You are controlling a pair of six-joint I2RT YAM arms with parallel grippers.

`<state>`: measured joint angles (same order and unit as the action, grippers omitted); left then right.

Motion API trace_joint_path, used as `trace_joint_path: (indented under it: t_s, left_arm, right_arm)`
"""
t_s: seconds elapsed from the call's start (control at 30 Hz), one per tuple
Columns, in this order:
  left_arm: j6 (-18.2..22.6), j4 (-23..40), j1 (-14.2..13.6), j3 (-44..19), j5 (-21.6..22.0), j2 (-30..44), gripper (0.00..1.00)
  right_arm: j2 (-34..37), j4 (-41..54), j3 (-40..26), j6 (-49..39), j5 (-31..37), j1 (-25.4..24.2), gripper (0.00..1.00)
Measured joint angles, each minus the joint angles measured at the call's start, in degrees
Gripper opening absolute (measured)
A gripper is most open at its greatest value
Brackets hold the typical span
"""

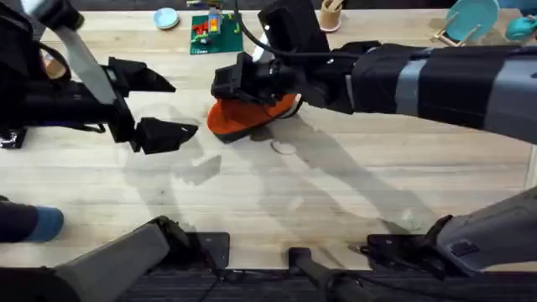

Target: Unzip the bag, pick up the pens from the table one at a time and place them inside, then zip the bag closed.

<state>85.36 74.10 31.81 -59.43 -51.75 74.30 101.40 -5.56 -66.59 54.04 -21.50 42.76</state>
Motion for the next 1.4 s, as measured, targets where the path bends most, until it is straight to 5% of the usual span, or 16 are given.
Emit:
trace_joint_path:
  t_s: [0.7, 1.4]
  left_arm:
    - [-0.5, -23.3, -0.5, 17.6, -6.6, 0.0, 0.993]
    - [-7.8, -39.2, -12.5, 18.0, -15.4, 16.2, 0.976]
  right_arm:
    - [0.0, 0.0, 0.0, 0.0, -0.7, -0.1, 0.030]
    - [0.0, 0.0, 0.0, 0.0, -0.9, -0.2, 0.030]
